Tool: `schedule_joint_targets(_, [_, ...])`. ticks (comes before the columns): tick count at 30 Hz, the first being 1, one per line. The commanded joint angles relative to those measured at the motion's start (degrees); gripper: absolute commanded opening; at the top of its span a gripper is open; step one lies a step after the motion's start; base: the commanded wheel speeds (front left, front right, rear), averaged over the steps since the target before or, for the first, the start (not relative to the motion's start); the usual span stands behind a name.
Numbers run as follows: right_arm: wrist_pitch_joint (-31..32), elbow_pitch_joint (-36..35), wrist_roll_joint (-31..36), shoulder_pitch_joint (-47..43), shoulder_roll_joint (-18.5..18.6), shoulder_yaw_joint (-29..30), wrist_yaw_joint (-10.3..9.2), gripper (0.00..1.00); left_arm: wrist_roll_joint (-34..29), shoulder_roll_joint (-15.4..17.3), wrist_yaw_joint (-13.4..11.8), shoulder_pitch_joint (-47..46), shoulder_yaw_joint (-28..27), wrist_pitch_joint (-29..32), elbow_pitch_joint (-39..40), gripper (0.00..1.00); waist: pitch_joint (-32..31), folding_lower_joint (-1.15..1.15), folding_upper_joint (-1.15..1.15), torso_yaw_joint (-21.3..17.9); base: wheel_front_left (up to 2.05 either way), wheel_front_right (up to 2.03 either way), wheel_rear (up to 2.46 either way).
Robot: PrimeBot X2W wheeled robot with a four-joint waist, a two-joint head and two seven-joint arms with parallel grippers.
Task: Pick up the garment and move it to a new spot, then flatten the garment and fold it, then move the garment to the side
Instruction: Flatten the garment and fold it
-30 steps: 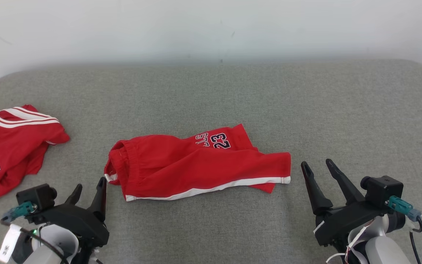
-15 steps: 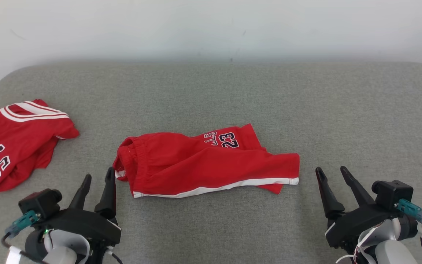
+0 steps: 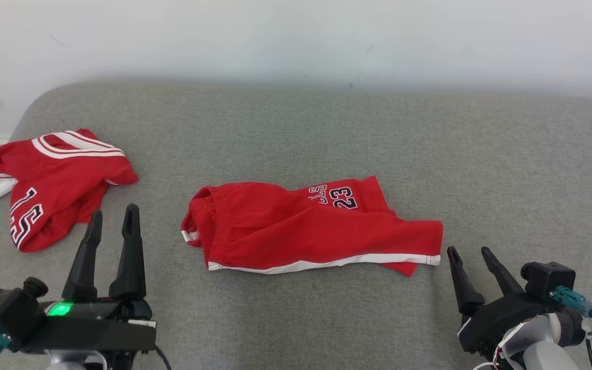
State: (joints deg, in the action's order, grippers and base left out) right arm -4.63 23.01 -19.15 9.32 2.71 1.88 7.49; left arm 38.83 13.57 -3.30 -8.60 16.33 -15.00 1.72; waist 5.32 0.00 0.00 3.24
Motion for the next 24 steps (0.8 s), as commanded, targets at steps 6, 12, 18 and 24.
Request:
schedule_joint_targets(6, [-0.7, 4.9, 1.9, 2.6, 0.3, -0.3, 0.00, 1.00, -8.6, -0.2, 2.2, 3.5, -0.5, -0.3, -0.1, 1.00, 0.1, 0.00, 0.00, 1.9, 0.00, 0.00, 0.00])
schedule_joint_targets(12, [-0.9, 10.3, 3.4, 5.0, 0.3, -0.1, 0.00, 1.00, -10.8, -1.1, 2.6, 4.9, 0.2, -0.3, -1.9, 1.00, 0.2, 0.00, 0.00, 2.8, 0.00, 0.00, 0.00])
schedule_joint_targets(18, [-1.7, 15.1, 3.2, 6.9, 0.3, 0.1, 0.00, 1.00, -11.0, -2.2, 3.3, 4.9, 0.2, -0.3, -2.8, 1.00, 0.0, 0.00, 0.00, 3.6, 0.00, 0.00, 0.00])
schedule_joint_targets(24, [-2.6, 19.2, 3.3, 8.7, 0.3, 0.1, 0.00, 1.00, -11.1, -2.7, 4.2, 4.5, 0.5, -0.3, -4.1, 1.00, -0.1, 0.00, 0.00, 4.2, 0.00, 0.00, 0.00])
